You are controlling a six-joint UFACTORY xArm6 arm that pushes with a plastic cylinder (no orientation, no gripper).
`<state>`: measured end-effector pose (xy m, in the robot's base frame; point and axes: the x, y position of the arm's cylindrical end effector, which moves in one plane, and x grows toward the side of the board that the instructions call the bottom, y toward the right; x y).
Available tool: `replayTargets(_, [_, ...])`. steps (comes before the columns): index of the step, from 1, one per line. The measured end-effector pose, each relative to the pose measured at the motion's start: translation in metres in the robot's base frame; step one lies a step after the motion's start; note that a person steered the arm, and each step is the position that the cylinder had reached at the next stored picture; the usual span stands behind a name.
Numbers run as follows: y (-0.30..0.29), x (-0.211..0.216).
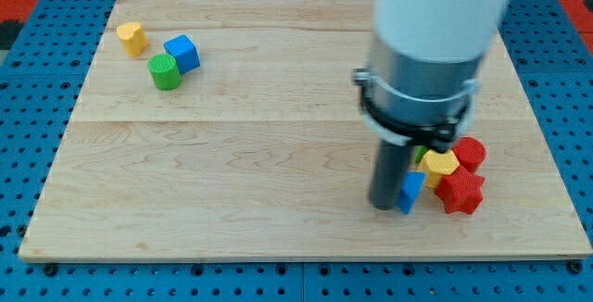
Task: Push the green circle to the yellow hexagon
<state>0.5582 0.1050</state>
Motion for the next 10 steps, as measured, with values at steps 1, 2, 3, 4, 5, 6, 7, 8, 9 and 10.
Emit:
replayTargets(1, [-0.005,0.004])
replayTargets(2, [-0.115,0.010])
replayTargets(3, [-0.226,-0.045])
replayTargets(4, [-0.337,-0.094])
replayTargets(5, [-0.376,-0.165])
replayTargets(6, [-0.363,-0.203])
replayTargets(7, [-0.264,-0.207])
replayTargets(8, [-0.163,-0.200])
replayTargets(9, [-0.230,-0.161])
replayTargets(10, [-0.234,-0.177])
